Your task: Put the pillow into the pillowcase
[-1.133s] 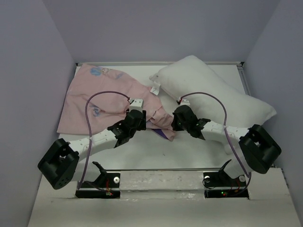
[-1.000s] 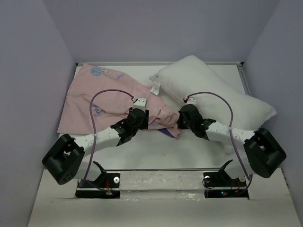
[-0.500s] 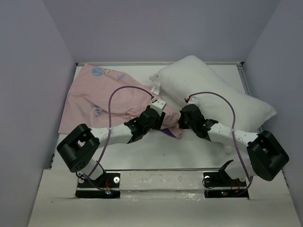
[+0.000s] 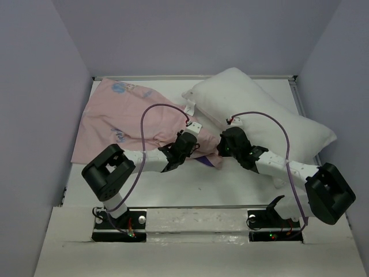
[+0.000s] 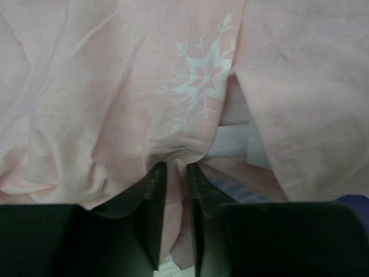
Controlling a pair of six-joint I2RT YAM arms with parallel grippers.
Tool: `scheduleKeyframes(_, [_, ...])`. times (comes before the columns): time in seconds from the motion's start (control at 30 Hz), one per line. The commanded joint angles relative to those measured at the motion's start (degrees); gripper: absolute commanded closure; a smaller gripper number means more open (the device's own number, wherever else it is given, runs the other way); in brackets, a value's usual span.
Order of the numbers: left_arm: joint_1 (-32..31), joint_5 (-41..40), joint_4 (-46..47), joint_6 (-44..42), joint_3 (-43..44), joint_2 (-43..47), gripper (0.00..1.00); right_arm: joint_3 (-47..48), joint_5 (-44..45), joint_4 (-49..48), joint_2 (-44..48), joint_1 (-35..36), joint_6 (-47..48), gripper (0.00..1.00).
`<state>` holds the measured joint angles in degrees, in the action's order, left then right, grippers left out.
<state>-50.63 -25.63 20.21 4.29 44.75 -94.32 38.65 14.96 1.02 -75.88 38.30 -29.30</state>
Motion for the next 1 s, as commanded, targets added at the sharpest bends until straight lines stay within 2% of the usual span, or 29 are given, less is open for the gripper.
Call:
scheduleKeyframes(0.0, [0.01, -11.87, -0.60, -1.39, 4.46, -2.79, 0.83, -0.33, 0.95, -1.54, 2.13, -0.34, 0.91, 1.00])
scheduleKeyframes(0.1, [0.09, -14.71, -1.75, 0.00, 4.82, -0.01, 0.97, -0.07, 1.12, -1.19, 2.75, -0.86, 1.52, 1.00])
scheduleKeyframes(0.2, [0.09, -13.22, 0.36, 2.02, 2.63, 7.45, 0.98, 0.89, 1.74, 0.64, 2.75, -0.86, 2.66, 1.00])
scheduleKeyframes(0.33, [0.62, -10.94, -1.30, 4.84, 1.31, 16.79, 0.97, 3.35, 0.69, 1.53, 3.54, -0.86, 4.33, 1.00])
scheduleKeyframes(0.5, [5.53, -1.63, -2.98, 8.27, 0.60, 26.19, 0.96, 4.94, -0.55, 4.51, 6.18, -0.86, 6.97, 1.00])
scheduleKeyframes(0.63, [9.05, 4.87, -2.81, 12.22, 1.48, 28.05, 1.00, 3.89, 0.86, 6.98, 6.88, -0.86, 7.68, 1.00])
scheduleKeyframes(0.7, [11.86, 10.75, -0.96, 14.67, 2.09, 29.19, 1.00, 3.01, 1.64, 7.77, 6.71, -0.86, 6.89, 1.00])
scheduleKeyframes(0.77, [14.32, 16.20, 1.06, 16.09, 3.41, 30.25, 1.00, 2.22, 3.49, 8.74, 6.79, -0.86, 6.71, 1.00])
scheduleKeyframes(0.87, [15.65, 19.74, -0.85, 16.01, 9.54, 31.74, 1.00, 4.23, 11.73, 10.93, 8.90, -0.86, 8.11, 1.00])
scheduleKeyframes(0.93, [15.74, 20.17, -3.14, 14.61, 15.61, 32.45, 1.00, 7.38, 12.11, 11.38, 11.09, -0.86, 10.83, 1.00])
scheduleKeyframes(0.97, [15.74, 20.27, -5.33, 14.34, 17.19, 33.23, 1.00, 8.53, 9.41, 11.81, 11.80, -0.86, 11.89, 1.00])
